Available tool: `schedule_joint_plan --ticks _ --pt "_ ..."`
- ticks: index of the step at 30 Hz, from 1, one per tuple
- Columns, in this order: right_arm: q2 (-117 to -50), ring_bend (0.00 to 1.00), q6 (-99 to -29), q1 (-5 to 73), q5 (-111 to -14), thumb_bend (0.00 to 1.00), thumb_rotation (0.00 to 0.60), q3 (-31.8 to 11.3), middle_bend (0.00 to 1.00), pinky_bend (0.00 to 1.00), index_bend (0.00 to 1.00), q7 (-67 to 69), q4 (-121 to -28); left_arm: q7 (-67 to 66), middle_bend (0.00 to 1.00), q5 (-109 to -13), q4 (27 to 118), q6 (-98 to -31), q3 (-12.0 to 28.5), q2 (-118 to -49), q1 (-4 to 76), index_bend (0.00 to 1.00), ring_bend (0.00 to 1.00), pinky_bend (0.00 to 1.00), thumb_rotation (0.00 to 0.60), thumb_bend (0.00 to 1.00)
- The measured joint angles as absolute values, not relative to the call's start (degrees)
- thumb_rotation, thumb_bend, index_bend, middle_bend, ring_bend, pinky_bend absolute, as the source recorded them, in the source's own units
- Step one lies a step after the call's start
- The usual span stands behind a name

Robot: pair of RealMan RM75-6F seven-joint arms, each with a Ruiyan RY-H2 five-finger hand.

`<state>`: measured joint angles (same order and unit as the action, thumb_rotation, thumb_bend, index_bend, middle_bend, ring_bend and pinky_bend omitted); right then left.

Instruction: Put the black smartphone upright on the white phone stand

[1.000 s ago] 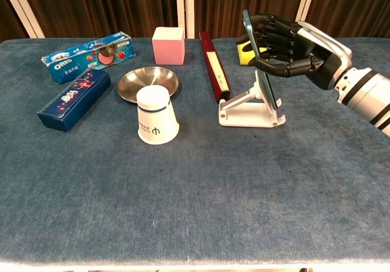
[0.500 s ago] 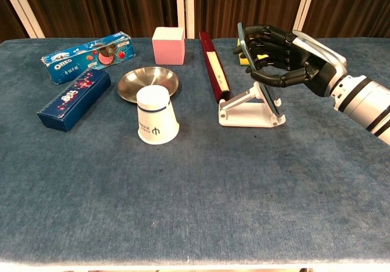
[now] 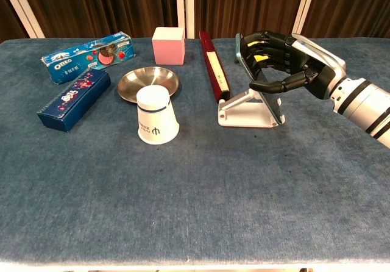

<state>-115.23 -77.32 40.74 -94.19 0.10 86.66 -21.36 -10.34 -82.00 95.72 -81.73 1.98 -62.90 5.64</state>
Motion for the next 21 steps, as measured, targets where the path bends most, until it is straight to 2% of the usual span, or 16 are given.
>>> schedule_joint_plan --ticks 15,21 --pt "-114.7 0.2 -76.6 41.5 -94.0 0.31 0.6 0.3 0.38 0.27 0.4 86.3 -20.3 -10.7 0.19 -81.6 96.2 -81.4 2.1 -62.7 5.9 0.17 0.11 0.0 0.6 0.09" --pt "-114.7 0.17 -76.5 41.5 -94.1 0.27 0.6 0.6 0.34 0.24 0.31 86.4 -19.9 -10.9 0.19 -81.6 96.4 -81.2 2.1 -62.7 6.1 0.17 0.11 0.0 0.6 0.09"
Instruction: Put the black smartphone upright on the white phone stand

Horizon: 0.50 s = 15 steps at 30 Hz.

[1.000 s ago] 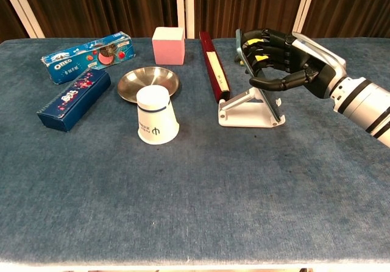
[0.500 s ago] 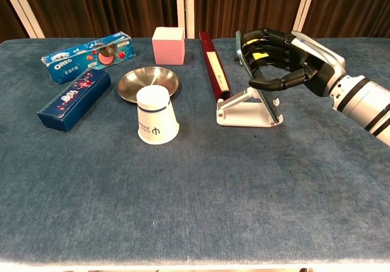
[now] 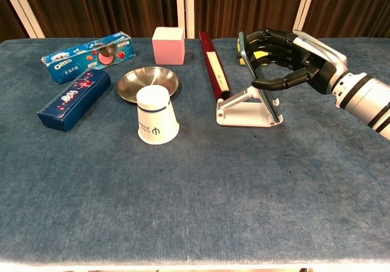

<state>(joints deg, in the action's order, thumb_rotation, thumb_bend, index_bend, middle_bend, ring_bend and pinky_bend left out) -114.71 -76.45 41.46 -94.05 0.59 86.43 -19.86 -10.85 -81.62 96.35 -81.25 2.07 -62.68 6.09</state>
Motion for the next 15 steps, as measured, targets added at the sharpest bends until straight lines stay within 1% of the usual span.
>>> schedule_joint_plan --ticks 3,6,9,11,13,15 --pt "-114.5 0.15 -76.2 41.4 -94.1 0.25 0.597 0.8 0.3 0.22 0.24 86.5 -19.8 -10.8 0.19 -81.6 96.4 -81.2 2.1 -62.7 6.1 0.17 0.11 0.0 0.6 0.09" --pt "-114.3 0.12 -76.3 41.2 -94.1 0.24 0.574 1.0 0.26 0.19 0.18 86.4 -19.9 -10.8 0.19 -81.7 96.2 -81.3 2.1 -62.8 6.1 0.17 0.11 0.0 0.6 0.09" --pt "-114.2 0.06 -76.6 41.0 -94.3 0.24 0.548 1.2 0.2 0.13 0.09 85.7 -20.0 -10.6 0.19 -81.8 96.1 -81.4 2.1 -62.8 6.1 0.17 0.11 0.0 0.6 0.09" --pt "-113.7 0.02 -77.1 40.7 -94.5 0.24 0.534 1.5 0.15 0.07 0.03 85.0 -20.2 -10.5 0.19 -81.9 96.0 -81.5 2.0 -62.8 6.1 0.17 0.11 0.0 0.6 0.09" --pt "-113.2 0.0 -77.9 40.3 -94.7 0.23 0.533 1.7 0.11 0.01 0.0 84.1 -20.4 -10.3 0.19 -82.0 95.9 -81.6 2.0 -62.8 6.1 0.17 0.11 0.0 0.6 0.09" --pt "-112.6 0.0 -79.0 40.0 -94.7 0.22 0.53 1.7 0.1 0.0 0.0 82.8 -20.8 -10.1 0.19 -82.0 95.8 -81.6 2.0 -62.8 6.1 0.17 0.11 0.0 0.6 0.09"
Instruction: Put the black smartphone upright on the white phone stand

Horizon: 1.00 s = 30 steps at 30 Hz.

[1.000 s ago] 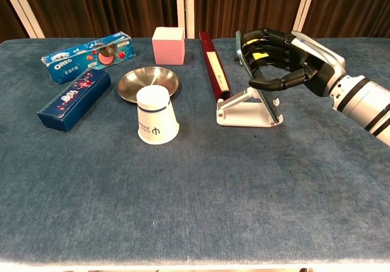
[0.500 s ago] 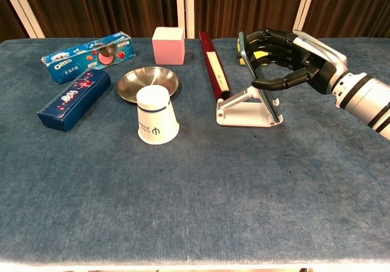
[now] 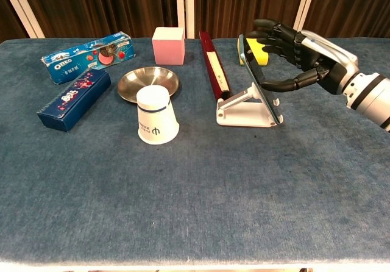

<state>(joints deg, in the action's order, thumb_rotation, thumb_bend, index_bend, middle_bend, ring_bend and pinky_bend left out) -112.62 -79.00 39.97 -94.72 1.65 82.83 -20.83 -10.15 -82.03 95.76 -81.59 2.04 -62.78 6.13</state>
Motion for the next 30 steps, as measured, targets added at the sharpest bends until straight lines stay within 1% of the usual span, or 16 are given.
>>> schedule_joint_plan --ticks 2,3,6,9,10,12,14,17,19,20,23,25,26,28,30 --pt "-111.6 0.0 -80.4 39.4 -94.6 0.2 0.524 1.4 0.1 0.0 0.0 80.7 -21.7 -9.9 0.19 -82.0 95.5 -81.5 2.0 -62.8 6.2 0.17 0.11 0.0 0.6 0.09" --pt "-111.1 0.0 -80.8 39.2 -94.5 0.2 0.53 1.3 0.1 0.0 0.0 79.6 -22.2 -9.9 0.19 -82.0 95.4 -81.4 2.0 -62.8 6.2 0.17 0.11 0.0 0.6 0.09" --pt "-108.5 0.0 -81.9 38.1 -94.0 0.2 0.596 0.9 0.1 0.01 0.02 74.0 -25.0 -9.5 0.19 -82.2 95.0 -81.4 2.1 -62.9 6.3 0.17 0.11 0.0 0.6 0.09" --pt "-104.4 0.01 -82.6 36.7 -93.0 0.2 0.6 0.3 0.11 0.06 0.11 65.4 -30.9 -8.8 0.19 -82.4 94.2 -81.5 2.1 -63.3 6.4 0.17 0.11 0.0 0.6 0.09" --pt "-102.4 0.01 -82.8 35.9 -92.4 0.2 0.6 0.0 0.12 0.07 0.13 61.0 -34.1 -8.5 0.19 -82.5 93.8 -81.6 2.1 -63.5 6.3 0.17 0.11 0.0 0.6 0.09" --pt "-99.1 0.01 -83.1 34.6 -91.3 0.2 0.6 -0.4 0.12 0.08 0.13 53.4 -40.1 -8.0 0.19 -82.6 93.2 -81.8 2.1 -63.9 6.3 0.17 0.11 0.0 0.6 0.09" --pt "-94.6 0.01 -83.4 32.8 -89.5 0.2 0.6 -0.8 0.12 0.08 0.12 43.3 -48.8 -7.5 0.19 -82.7 92.2 -82.0 2.1 -64.5 6.2 0.17 0.11 0.0 0.6 0.09" --pt "-87.3 0.0 -83.9 29.7 -86.3 0.2 0.6 -1.1 0.11 0.08 0.05 27.9 -63.7 -6.5 0.19 -82.9 90.9 -82.3 2.1 -65.5 6.0 0.17 0.11 0.0 0.6 0.09" --pt "-81.5 0.0 -84.1 27.2 -83.6 0.2 0.6 -1.0 0.07 0.05 0.0 18.6 -74.4 -5.8 0.19 -83.0 90.0 -82.6 2.1 -66.2 5.9 0.17 0.11 0.0 0.6 0.09" --pt "-78.8 0.0 -84.1 26.0 -82.3 0.2 0.6 -0.9 0.04 0.04 0.0 15.3 -78.9 -5.5 0.19 -83.1 89.7 -82.7 2.1 -66.4 5.8 0.17 0.11 0.0 0.6 0.09" --pt "-69.1 0.0 -84.1 21.6 -78.4 0.2 0.6 -0.1 0.03 0.03 0.0 7.4 -91.7 -4.8 0.19 -83.2 88.7 -82.9 2.0 -67.1 5.7 0.17 0.11 0.0 0.6 0.09" --pt "-63.2 0.0 -84.4 17.6 -76.5 0.2 0.6 0.7 0.03 0.03 0.0 5.0 -97.6 -4.5 0.19 -83.3 88.2 -83.1 2.0 -67.5 5.6 0.17 0.11 0.0 0.6 0.09" --pt "-61.4 0.0 -84.7 15.9 -76.1 0.2 0.6 1.1 0.03 0.02 0.0 4.6 -99.3 -4.4 0.19 -83.4 88.0 -83.2 2.0 -67.7 5.6 0.17 0.11 0.0 0.6 0.09" --pt "-59.1 0.0 -85.2 12.5 -75.9 0.2 0.6 2.0 0.03 0.02 0.0 5.0 -101.3 -4.2 0.19 -83.4 87.6 -83.3 2.1 -67.8 5.6 0.17 0.11 0.0 0.6 0.09" --pt "-58.4 0.0 -85.3 11.1 -76.4 0.2 0.6 2.5 0.03 0.01 0.0 6.1 -101.7 -4.0 0.19 -83.5 87.5 -83.4 2.2 -67.9 5.6 0.17 0.11 0.0 0.6 0.09"
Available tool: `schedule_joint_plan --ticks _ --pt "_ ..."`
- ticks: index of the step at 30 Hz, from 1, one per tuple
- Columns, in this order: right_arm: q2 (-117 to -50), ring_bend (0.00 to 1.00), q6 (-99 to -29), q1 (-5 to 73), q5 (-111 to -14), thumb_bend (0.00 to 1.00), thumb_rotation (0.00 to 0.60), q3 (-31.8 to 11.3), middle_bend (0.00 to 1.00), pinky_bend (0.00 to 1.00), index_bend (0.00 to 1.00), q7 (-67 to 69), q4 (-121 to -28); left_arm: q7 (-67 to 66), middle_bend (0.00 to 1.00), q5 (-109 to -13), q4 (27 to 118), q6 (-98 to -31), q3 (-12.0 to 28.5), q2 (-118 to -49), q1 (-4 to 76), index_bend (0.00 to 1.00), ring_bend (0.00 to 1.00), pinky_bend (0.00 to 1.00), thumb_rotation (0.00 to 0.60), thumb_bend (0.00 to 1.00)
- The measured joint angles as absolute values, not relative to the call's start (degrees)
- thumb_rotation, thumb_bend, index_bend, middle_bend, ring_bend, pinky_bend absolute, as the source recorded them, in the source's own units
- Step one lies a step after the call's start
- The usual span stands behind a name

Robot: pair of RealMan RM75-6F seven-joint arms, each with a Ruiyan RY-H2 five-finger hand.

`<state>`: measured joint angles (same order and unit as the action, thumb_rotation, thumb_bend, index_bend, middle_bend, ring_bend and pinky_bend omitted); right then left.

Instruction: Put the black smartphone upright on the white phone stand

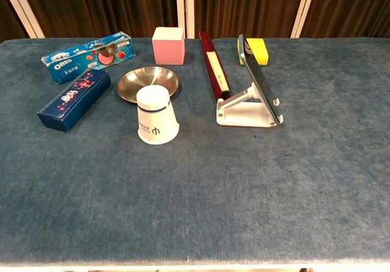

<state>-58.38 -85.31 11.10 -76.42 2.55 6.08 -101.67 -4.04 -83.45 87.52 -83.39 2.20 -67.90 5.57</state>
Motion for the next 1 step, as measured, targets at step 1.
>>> schedule_joint_plan --ticks 1 --pt "-58.0 0.0 -85.2 10.7 -77.0 0.2 0.6 2.8 0.02 0.01 0.0 6.9 -101.7 -4.0 0.19 -83.5 87.5 -83.5 2.3 -67.9 5.6 0.17 0.11 0.0 0.6 0.09"
